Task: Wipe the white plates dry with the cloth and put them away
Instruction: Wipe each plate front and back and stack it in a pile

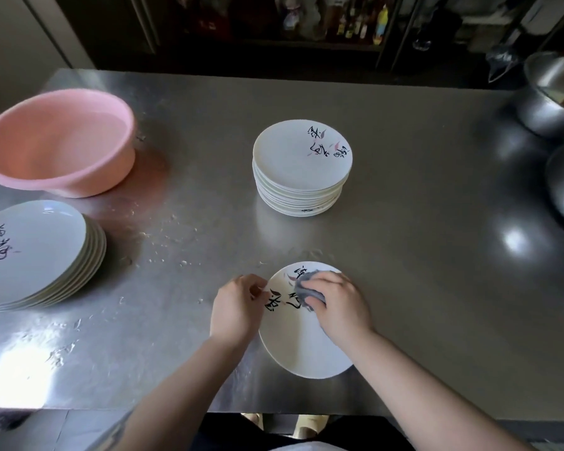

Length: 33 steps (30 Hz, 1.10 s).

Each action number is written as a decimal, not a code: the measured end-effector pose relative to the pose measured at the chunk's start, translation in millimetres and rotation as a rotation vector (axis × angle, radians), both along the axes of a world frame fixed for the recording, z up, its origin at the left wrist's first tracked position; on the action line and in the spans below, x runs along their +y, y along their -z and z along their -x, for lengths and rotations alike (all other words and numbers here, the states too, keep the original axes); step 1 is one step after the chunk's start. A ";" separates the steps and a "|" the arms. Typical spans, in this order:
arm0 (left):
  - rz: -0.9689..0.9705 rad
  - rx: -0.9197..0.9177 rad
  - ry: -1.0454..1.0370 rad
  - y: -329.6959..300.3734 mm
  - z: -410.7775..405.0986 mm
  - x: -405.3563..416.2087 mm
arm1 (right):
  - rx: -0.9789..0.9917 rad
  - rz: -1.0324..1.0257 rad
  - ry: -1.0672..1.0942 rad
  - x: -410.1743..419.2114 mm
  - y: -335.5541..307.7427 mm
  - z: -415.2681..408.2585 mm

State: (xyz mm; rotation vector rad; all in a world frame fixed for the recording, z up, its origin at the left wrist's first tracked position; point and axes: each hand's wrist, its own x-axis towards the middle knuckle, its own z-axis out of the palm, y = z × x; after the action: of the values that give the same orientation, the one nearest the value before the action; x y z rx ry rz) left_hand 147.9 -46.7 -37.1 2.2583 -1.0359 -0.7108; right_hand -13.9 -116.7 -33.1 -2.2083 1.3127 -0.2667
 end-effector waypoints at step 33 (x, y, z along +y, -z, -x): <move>-0.090 0.007 0.173 -0.8 -13.8 -37.8 | 0.024 0.203 -0.154 -29.0 3.1 -20.3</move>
State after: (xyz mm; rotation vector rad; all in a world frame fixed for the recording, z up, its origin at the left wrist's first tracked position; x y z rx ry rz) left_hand 161.8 -84.6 -36.3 2.2585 -1.2289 -0.8517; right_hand 6.4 -145.7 -36.2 -2.4751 1.1642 -0.3283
